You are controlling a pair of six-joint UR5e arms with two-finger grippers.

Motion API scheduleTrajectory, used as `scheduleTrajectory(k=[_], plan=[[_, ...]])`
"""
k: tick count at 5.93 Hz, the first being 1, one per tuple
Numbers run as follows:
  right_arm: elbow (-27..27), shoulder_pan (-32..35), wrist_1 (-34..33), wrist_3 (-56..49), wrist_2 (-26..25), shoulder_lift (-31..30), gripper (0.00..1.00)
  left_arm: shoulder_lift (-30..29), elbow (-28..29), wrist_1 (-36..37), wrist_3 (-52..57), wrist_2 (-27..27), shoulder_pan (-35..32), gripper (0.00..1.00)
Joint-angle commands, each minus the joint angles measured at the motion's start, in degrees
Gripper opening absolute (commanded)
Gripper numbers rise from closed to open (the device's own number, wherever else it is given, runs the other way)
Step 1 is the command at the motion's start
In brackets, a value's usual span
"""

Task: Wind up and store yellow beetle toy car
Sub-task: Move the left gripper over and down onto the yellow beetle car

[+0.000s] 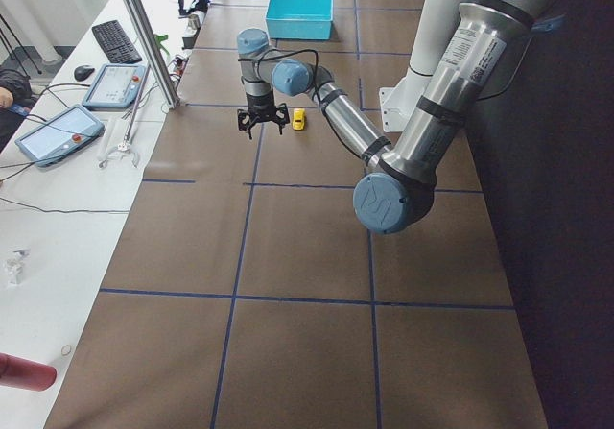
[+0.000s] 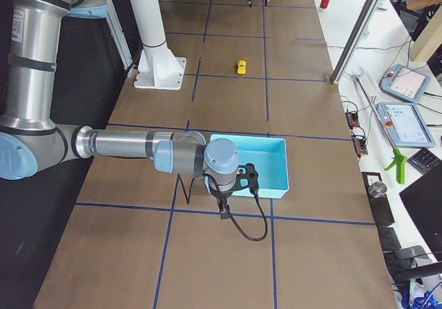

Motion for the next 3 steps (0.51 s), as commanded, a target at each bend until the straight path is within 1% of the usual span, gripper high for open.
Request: scheduleTrajectory(k=[1, 2, 3], plan=[[-0.9, -0.3, 0.2, -0.4, 0.3, 0.2, 1.00, -3.4, 0.7, -1.3, 2.1, -0.1, 3.9, 1.00], [-0.7, -0.2, 0.0, -0.5, 0.3, 0.0, 1.00, -7.7, 5.6, -1.6, 2.4, 0.0, 4.9, 1.00], [-0.7, -0.2, 0.0, -0.6, 0.3, -0.2, 1.00, -9.6, 7.9, -1.6, 2.3, 0.2, 8.9, 1.00]])
